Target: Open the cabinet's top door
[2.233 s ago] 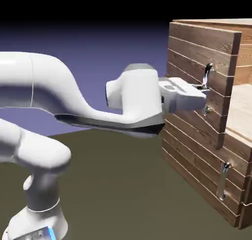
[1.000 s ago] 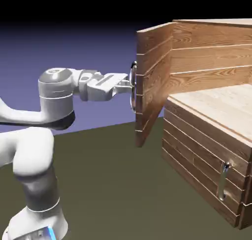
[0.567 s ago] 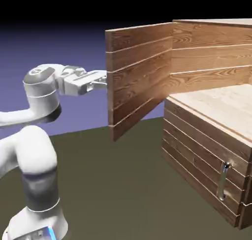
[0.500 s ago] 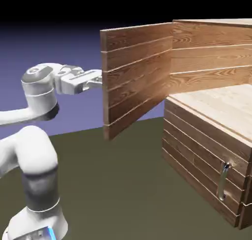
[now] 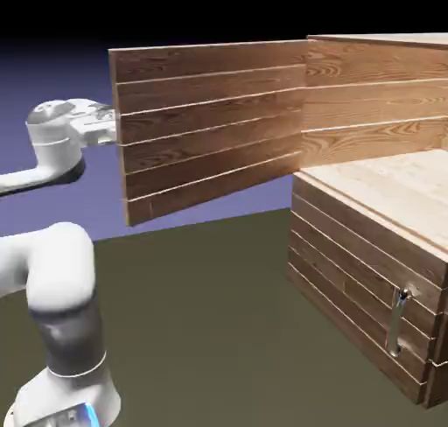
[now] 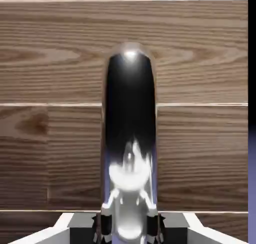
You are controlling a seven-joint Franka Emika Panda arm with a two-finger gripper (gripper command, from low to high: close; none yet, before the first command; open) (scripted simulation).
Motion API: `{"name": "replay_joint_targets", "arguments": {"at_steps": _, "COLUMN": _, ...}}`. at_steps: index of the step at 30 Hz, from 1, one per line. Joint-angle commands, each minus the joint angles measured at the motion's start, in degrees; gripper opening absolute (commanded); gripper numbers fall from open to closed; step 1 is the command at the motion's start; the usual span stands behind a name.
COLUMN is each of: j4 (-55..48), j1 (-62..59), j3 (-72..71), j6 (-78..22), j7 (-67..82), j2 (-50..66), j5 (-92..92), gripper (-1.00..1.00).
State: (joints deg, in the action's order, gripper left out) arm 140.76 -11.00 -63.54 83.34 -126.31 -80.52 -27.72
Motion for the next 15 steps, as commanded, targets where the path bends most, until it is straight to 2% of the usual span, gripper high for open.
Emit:
{"name": "replay_joint_targets", "arguments": {"at_steps": 1, "j4": -2.07, "j1": -1.60, "j3": -1.02, "j6": -1.73, "j7": 0.16, "j2": 0.27, "j5": 0.65, "gripper": -1.00}}
{"name": "replay_joint_targets", "arguments": {"at_steps": 15, "j4": -30.40, "j1": -23.74, "j3": -10.32, "j6": -22.39, "j7": 4.01, "j2": 1.13, "j5": 5.65, "gripper": -1.00}}
